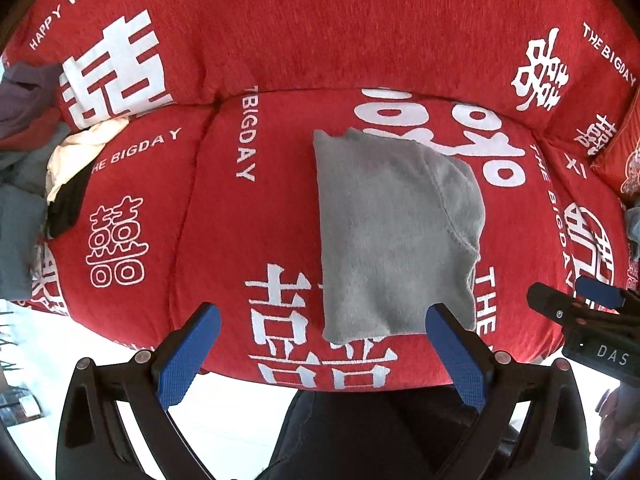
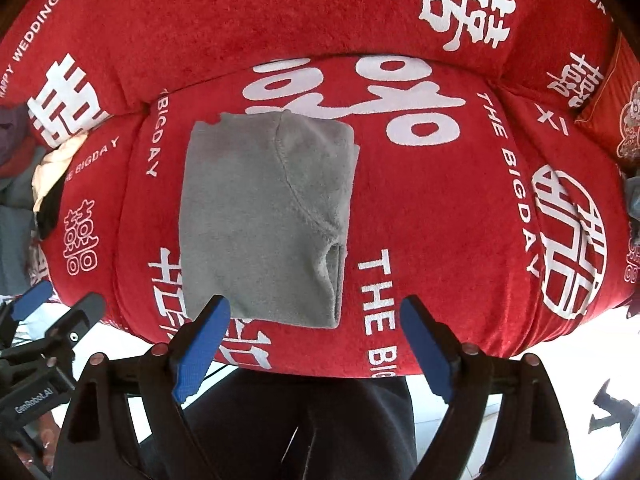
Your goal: Fold small clothes
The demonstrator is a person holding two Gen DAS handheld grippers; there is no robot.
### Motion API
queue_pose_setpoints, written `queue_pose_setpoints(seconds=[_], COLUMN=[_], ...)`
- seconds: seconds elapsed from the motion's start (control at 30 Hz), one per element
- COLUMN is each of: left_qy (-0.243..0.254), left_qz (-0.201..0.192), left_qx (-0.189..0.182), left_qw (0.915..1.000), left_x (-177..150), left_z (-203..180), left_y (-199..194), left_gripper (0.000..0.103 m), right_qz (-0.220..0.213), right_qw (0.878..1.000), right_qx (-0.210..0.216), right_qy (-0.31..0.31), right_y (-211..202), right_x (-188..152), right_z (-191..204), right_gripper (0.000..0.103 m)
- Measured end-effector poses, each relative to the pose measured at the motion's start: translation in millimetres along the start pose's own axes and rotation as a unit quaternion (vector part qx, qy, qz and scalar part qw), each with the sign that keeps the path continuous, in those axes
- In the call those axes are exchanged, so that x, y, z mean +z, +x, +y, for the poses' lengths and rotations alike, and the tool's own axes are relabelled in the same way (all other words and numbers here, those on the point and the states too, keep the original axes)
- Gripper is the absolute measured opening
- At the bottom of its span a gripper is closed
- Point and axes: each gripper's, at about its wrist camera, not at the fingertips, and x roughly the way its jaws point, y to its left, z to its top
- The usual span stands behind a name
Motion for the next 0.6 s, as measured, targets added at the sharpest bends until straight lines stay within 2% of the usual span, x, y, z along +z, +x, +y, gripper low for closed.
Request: queue_pose_setpoints(seconds=[0.6], left_qy=[-0.007], left_qz=[0.003], left_qx=[0.003], left_qw=[1.0], left_x=[-1.1], left_z=[-0.6], left_y=[-0.3], left_gripper=[0.103], right_qz=[0.006], right_qw=[1.0], right_qx=[-0.006], right_qy=[-0.003], right_y=[0.3], right_x=[2.2], right_z=[4.1], right_gripper=[0.089])
